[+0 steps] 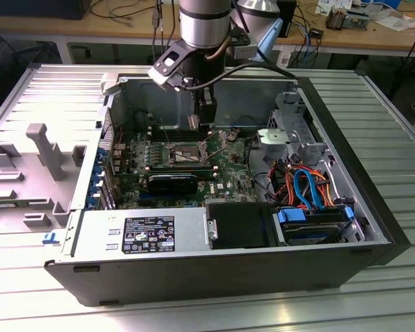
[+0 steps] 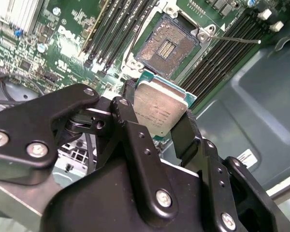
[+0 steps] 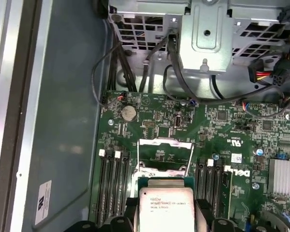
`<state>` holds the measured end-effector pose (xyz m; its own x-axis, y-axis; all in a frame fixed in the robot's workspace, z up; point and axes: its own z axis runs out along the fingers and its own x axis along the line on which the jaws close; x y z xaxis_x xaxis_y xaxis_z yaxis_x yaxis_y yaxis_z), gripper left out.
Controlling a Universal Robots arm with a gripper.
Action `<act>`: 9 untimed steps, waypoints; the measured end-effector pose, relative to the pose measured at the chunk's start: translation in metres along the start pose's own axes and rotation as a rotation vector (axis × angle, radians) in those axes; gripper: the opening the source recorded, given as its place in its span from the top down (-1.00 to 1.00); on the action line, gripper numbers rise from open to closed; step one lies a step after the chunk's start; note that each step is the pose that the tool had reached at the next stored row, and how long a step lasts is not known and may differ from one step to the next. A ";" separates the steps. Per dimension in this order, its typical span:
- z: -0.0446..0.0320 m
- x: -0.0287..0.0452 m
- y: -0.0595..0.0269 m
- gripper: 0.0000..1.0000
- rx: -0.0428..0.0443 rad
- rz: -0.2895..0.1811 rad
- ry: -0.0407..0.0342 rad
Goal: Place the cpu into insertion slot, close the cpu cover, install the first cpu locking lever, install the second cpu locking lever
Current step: 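Place the cpu into insertion slot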
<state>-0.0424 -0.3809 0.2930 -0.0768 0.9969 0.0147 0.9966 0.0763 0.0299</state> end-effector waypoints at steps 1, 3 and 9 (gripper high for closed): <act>0.0006 0.0000 0.0000 -0.08 -0.0001 0.011 -0.0004; 0.0026 0.0001 -0.0003 -0.08 -0.0004 0.031 -0.0010; 0.0123 0.0060 -0.0043 -0.08 -0.0008 0.056 -0.0023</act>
<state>-0.0468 -0.3750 0.2807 -0.0207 0.9997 0.0140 0.9993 0.0203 0.0299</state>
